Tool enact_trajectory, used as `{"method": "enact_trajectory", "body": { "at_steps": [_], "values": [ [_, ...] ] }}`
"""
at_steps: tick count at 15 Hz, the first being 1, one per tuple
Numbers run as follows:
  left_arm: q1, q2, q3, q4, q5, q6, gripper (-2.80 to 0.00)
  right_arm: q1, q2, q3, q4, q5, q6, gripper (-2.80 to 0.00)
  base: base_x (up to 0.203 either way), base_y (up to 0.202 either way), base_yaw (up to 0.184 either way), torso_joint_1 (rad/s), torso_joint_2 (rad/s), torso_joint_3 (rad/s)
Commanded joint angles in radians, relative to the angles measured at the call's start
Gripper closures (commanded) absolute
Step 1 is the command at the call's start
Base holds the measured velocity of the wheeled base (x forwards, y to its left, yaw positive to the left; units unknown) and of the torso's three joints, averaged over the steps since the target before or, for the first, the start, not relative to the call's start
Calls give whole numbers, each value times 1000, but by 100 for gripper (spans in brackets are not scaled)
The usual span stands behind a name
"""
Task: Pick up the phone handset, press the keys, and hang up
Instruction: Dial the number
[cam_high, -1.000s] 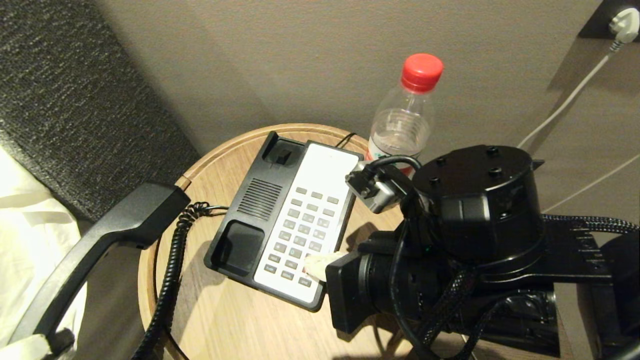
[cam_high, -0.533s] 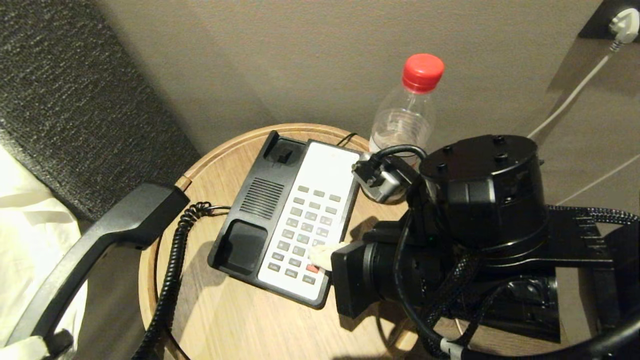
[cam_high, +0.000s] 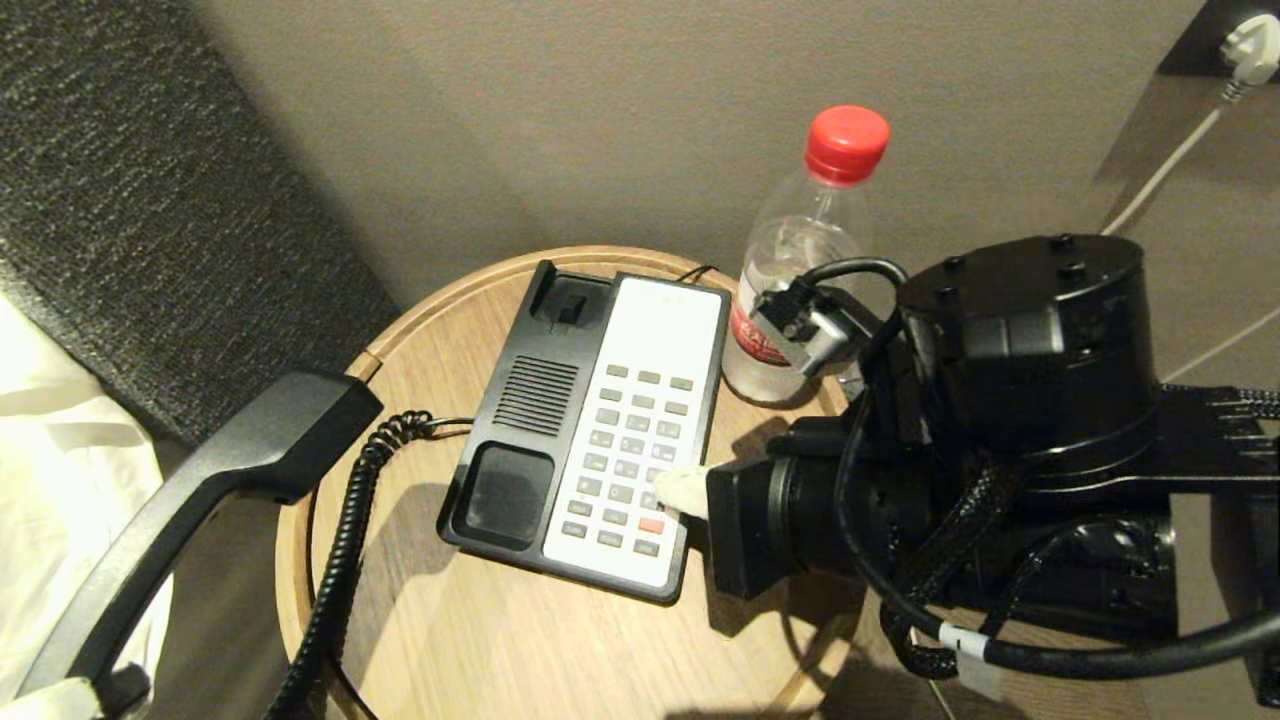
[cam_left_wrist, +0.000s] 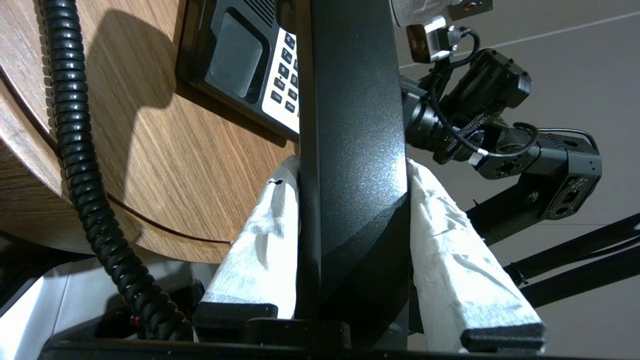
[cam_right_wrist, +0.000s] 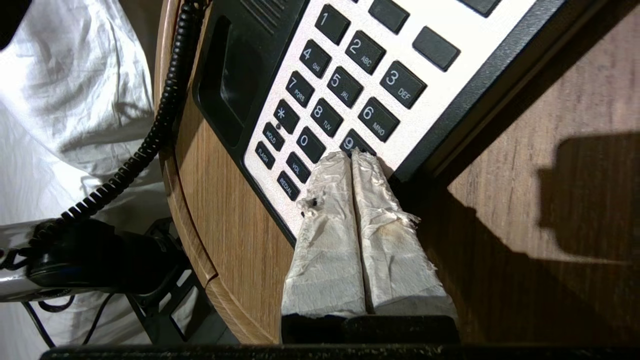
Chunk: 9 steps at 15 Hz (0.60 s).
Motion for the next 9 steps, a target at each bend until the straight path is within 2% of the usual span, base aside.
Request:
{"method": "enact_trajectory", "body": {
  "at_steps": [1,9],
  "values": [
    [0,-1,3,-1,-1,-5,0,24,-31,-4,-10,10,15,0,0,0,0,0,0,0],
    [0,-1,5,-1,-6,-5,0,45,-13,24,-8,31,31,0,0,0,0,0,0,0]
  ]
}}
